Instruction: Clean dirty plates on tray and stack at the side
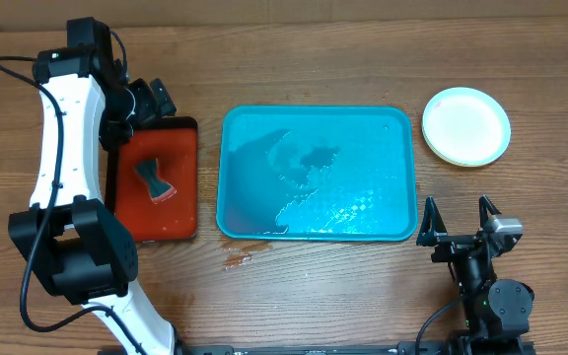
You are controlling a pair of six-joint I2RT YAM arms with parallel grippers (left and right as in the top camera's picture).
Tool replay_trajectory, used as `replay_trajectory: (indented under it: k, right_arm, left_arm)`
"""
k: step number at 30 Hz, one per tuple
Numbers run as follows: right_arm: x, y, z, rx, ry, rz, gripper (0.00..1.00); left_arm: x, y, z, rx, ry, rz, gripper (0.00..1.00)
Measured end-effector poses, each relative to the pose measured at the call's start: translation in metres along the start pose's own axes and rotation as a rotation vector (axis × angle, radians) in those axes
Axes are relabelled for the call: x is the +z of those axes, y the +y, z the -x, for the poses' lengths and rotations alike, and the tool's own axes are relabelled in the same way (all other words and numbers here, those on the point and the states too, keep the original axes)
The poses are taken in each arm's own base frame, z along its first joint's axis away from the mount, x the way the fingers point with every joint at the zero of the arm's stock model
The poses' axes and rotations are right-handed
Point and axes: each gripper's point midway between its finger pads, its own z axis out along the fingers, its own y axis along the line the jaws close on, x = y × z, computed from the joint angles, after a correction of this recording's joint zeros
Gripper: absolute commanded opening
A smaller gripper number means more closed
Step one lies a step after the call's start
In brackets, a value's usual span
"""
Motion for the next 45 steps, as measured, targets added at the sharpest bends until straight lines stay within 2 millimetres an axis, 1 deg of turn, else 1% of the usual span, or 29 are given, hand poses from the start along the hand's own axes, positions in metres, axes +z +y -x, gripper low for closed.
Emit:
replay_trajectory:
  k: [5,8,10,13,15,17,18,20,23,25,27,28,31,35,37,39,45]
  right_arm:
    - [0.0,0.0,0.0,0.0,0.0,0.0,1.0]
    - [0.0,0.0,0.0,0.0,0.001,0.001,1.0]
    - [0.0,0.0,0.0,0.0,0.0,0.0,1.0]
    - [0.0,0.0,0.0,0.0,0.001,0.0,1.0]
    - [0.0,0.0,0.0,0.0,0.0,0.0,1.0]
    - [0.0,0.0,0.0,0.0,0.001,0.001,1.0]
    - [0.0,0.0,0.0,0.0,0.0,0.0,1.0]
    - [0.0,0.0,0.0,0.0,0.0,0.0,1.0]
    - [0.0,0.0,0.0,0.0,0.001,0.0,1.0]
    - [0.0,0.0,0.0,0.001,0.001,0.0,1.0]
    - [0.0,0.0,0.0,0.0,0.0,0.0,1.0]
    - [0.0,0.0,0.0,0.0,0.001,0.0,1.0]
    - [0.0,0.0,0.0,0.0,0.001,-0.001,1.0]
    - [0.0,0.0,0.0,0.0,0.0,0.0,1.0]
    - [0.0,0.0,0.0,0.0,0.0,0.0,1.0]
    - [0.0,0.0,0.0,0.0,0.001,-0.001,1.0]
    - [0.0,0.0,0.0,0.0,0.0,0.0,1.0]
  left_arm:
    - [-0.001,0.0,-0.002,0.012,0.002,0.005,1.0]
    - [-0.009,-0.005,-0.002,0.049,-0.038,0.014,1.0]
    - [-0.023,-0.013,-0.005,0.09,-0.101,0.02,1.0]
    - [-0.057,-0.028,-0.015,0.16,-0.235,0.008,1.0]
    - [-0.079,-0.035,-0.026,0.215,-0.319,-0.016,1.0]
    - [-0.094,-0.033,-0.041,0.261,-0.386,-0.033,1.0]
    - [-0.097,-0.03,-0.047,0.273,-0.403,-0.034,1.0]
    - [-0.097,-0.019,-0.059,0.297,-0.437,-0.031,1.0]
    - [-0.083,-0.006,-0.079,0.345,-0.474,-0.031,1.0]
    - [-0.074,-0.001,-0.089,0.383,-0.508,-0.047,1.0]
    - [-0.071,0.0,-0.099,0.432,-0.568,-0.082,1.0]
    - [-0.072,0.0,-0.104,0.455,-0.608,-0.102,1.0]
    - [-0.088,0.002,-0.119,0.51,-0.783,-0.166,1.0]
    - [-0.105,0.009,-0.141,0.541,-0.96,-0.221,1.0]
    - [-0.105,0.014,-0.153,0.549,-1.018,-0.241,1.0]
    - [-0.103,0.018,-0.159,0.55,-1.055,-0.253,1.0]
    - [-0.099,0.022,-0.167,0.559,-1.222,-0.295,1.0]
